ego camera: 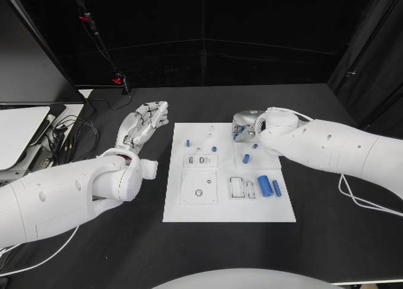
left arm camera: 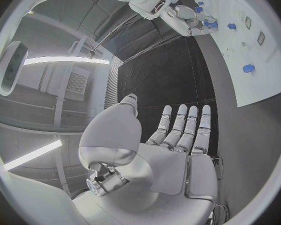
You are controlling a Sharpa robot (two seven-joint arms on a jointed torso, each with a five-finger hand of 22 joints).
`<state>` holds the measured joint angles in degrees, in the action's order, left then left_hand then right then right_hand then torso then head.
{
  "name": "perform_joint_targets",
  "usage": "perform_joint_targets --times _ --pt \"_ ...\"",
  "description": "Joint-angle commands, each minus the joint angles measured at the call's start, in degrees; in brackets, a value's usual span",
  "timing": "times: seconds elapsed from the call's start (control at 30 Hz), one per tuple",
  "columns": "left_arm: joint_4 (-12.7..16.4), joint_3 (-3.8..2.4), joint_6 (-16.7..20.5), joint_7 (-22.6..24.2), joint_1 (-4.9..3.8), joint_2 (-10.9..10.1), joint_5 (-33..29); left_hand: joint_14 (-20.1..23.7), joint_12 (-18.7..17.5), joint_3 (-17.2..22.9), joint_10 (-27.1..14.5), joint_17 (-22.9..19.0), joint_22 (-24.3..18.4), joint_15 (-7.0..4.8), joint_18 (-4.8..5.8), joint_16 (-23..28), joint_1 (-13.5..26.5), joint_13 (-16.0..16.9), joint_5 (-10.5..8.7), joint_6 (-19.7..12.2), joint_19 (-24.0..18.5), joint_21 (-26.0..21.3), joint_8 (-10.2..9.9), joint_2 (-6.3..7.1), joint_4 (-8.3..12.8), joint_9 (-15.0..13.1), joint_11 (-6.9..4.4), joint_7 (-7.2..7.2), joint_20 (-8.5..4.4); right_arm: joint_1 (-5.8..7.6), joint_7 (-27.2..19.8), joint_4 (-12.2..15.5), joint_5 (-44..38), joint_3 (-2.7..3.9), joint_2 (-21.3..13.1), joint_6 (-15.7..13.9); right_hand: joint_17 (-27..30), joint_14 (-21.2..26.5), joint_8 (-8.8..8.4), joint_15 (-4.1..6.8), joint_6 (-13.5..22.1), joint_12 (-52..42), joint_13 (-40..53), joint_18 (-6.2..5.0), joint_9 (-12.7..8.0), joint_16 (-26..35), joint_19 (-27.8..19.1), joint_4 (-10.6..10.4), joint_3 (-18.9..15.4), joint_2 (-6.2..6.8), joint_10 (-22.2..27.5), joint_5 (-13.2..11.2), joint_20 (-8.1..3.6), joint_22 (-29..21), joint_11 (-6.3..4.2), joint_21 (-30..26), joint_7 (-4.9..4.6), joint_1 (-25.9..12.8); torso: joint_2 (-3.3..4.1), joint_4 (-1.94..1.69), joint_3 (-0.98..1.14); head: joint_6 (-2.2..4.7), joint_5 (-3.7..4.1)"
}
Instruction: Assemble the parts on the task board
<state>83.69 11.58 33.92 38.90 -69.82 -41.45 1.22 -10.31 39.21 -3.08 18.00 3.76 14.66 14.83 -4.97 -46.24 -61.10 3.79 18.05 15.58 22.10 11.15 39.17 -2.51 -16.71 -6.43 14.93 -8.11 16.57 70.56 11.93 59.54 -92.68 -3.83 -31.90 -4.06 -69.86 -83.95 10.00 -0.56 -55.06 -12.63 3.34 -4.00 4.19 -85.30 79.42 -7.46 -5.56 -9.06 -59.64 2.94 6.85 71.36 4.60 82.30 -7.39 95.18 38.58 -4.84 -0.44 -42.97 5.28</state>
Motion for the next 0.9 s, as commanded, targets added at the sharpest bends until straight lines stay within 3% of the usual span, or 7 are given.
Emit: perform_joint_targets --times 0.03,0.27,0.4,0.67,0.83,0.9 --pt "0.0 -0.05 -0.5 16.5 -0.08 0.1 0.4 -0.2 0.4 -0.2 0.2 -0.1 -0.1 -0.01 -0.68 0.1 0.1 0.0 0.38 0.0 0.2 0.3 0.2 -0.49 0.0 0.0 0.03 -8.88 -0.06 -0.20 -0.5 0.3 -1.1 -0.10 -0.1 -1.3 0.0 -2.5 0.84 0.74 -2.0 0.5 0.1 -0.17 0.4 0.4 0.0 0.3 0.8 -0.01 -1.9 -0.2 -0.55 0.1 -0.50 -0.3 0.22 1.4 -0.05 -0.04 0.00 0.10 0.02" --pt "0.0 -0.05 -0.6 16.4 -0.08 0.0 0.4 -0.2 0.4 -0.2 0.2 -0.1 -0.1 -0.01 -0.68 0.2 0.1 0.0 0.39 0.0 0.1 0.3 0.2 -0.52 0.0 0.1 0.03 -8.88 -0.06 -0.28 -1.6 0.9 -1.8 -0.09 -0.6 -6.1 0.8 -2.5 0.61 1.71 -4.2 2.6 0.1 -0.21 0.3 0.8 -0.1 0.5 2.3 0.79 -5.0 -0.2 -1.57 -0.2 -1.15 -0.6 0.57 2.4 0.00 -0.13 0.00 0.28 -0.03" --pt "0.0 -0.04 -0.6 16.3 -0.08 -0.1 0.4 -0.2 0.4 -0.2 0.2 -0.1 -0.1 -0.01 -0.68 0.2 0.1 0.0 0.39 0.0 0.1 0.3 0.2 -0.52 0.0 0.1 0.03 -8.88 -0.06 -0.31 -2.7 1.3 -1.5 -0.09 -1.0 -10.2 0.8 -2.5 0.33 1.67 -4.6 3.5 0.1 -0.18 0.2 0.8 -0.1 0.2 2.6 1.13 -5.5 -0.2 -1.62 -0.2 -1.06 -0.7 0.48 2.4 -0.03 0.05 -0.06 0.58 -0.15" --pt "-0.3 0.03 -0.7 16.3 -0.06 -0.1 0.4 -0.2 0.4 -0.2 0.2 -0.1 -0.2 -0.01 -0.68 0.2 0.0 0.0 0.40 0.0 0.0 0.3 0.2 -0.56 0.0 0.1 0.03 -8.88 -0.06 -0.28 -6.1 4.2 0.1 0.00 -2.9 -18.9 0.7 -2.6 -0.31 1.41 -5.2 5.1 0.1 -0.13 0.0 0.9 0.1 -0.1 3.5 1.76 -6.4 -0.1 -1.47 0.0 -0.77 -0.7 0.18 2.5 0.00 -0.03 -0.05 1.42 -0.26" --pt "-0.4 0.37 -0.7 16.2 -0.05 -0.2 0.4 -0.2 0.4 -0.2 0.2 -0.1 -0.1 -0.01 -0.68 0.2 0.0 0.0 0.40 0.1 0.1 0.3 0.2 -0.58 0.0 0.1 0.03 -8.88 -0.06 0.22 -8.2 6.2 1.8 0.17 -3.9 -22.6 0.5 -2.6 -0.54 1.11 -5.7 5.7 0.1 -0.06 -0.1 0.9 0.3 -0.4 4.1 2.06 -7.2 -0.1 -1.24 0.3 -0.64 -0.6 0.02 2.5 0.04 -0.06 -0.09 2.01 -0.59" --pt "-0.4 0.53 -0.9 16.2 -0.04 -0.3 0.4 -0.2 0.4 -0.2 0.2 -0.1 -0.2 -0.01 -0.68 0.2 0.0 0.0 0.40 0.1 0.0 0.2 0.2 -0.59 0.0 0.1 0.03 -8.88 -0.06 0.63 -8.8 6.6 3.2 0.58 -3.9 -23.3 0.4 -2.6 -0.67 0.97 -5.9 6.0 0.1 -0.04 -0.1 0.8 0.3 -0.5 4.4 2.15 -7.5 -0.1 -1.11 0.4 -0.52 -0.5 -0.09 2.6 0.12 -0.09 -0.06 2.25 -0.71"
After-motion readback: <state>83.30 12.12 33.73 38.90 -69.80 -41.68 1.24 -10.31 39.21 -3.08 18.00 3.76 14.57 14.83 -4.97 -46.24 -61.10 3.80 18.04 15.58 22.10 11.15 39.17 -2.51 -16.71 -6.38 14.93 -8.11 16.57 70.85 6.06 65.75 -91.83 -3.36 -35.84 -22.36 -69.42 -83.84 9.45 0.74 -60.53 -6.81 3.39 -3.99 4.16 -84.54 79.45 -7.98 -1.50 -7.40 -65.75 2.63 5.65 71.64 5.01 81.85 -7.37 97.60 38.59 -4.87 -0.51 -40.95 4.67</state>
